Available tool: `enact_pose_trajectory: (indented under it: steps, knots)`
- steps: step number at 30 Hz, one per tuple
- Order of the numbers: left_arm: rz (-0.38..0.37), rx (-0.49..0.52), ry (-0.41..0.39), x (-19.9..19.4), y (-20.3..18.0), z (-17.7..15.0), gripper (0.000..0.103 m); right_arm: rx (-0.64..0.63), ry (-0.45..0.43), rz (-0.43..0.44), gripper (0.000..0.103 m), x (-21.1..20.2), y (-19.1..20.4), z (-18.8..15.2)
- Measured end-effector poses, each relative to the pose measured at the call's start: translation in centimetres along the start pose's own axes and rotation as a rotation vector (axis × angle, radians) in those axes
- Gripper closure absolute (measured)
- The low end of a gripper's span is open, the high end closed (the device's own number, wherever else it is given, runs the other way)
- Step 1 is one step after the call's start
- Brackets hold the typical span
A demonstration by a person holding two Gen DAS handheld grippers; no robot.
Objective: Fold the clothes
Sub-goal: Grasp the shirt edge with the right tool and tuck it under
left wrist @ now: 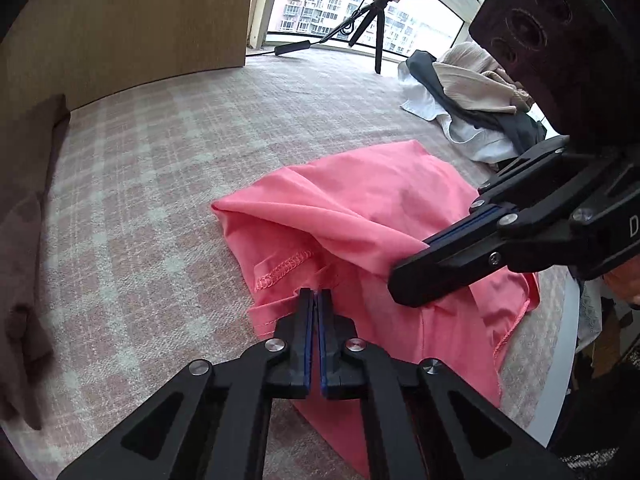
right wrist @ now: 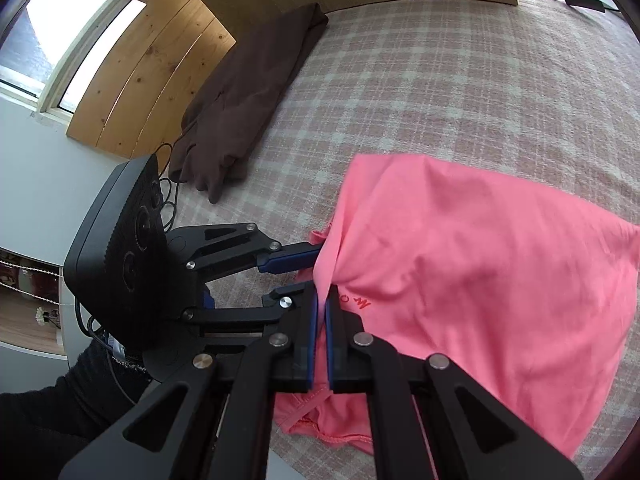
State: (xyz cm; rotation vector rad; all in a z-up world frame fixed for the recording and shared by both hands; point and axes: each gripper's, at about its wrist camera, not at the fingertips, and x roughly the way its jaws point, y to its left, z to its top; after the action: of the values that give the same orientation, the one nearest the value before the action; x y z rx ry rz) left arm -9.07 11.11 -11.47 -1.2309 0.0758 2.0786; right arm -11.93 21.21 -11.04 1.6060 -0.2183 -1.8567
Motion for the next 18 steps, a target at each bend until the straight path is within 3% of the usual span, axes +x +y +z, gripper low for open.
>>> enact_pose_trajectory:
  steps: [3,5,10,13,16,18]
  knots:
    - [-0.132,-0.06,-0.033,-0.8,0.6,0.3,0.102,0.002,-0.006,0.002,0.099,-0.2,0.0,-0.1]
    - [-0.155,-0.052,-0.047,-0.7,0.2,0.6,0.102,0.0,-0.01,0.002,0.099,-0.4,0.1,-0.1]
    - [-0.179,-0.082,0.005,1.1,0.3,0.8,0.1,-0.012,-0.005,0.001,0.099,-0.1,0.2,0.2]
    - [-0.166,-0.101,0.013,-0.4,0.8,0.3,0.083,-0.017,0.0,0.011,0.099,0.2,0.4,0.3]
    - [-0.138,-0.101,0.008,-2.6,1.4,-0.5,0.074,-0.023,0.001,0.015,0.099,0.7,0.7,0.7]
    - [-0.137,-0.126,-0.014,-4.4,2.1,-1.3,0.073,-0.028,0.002,0.014,0.099,1.0,0.9,0.9]
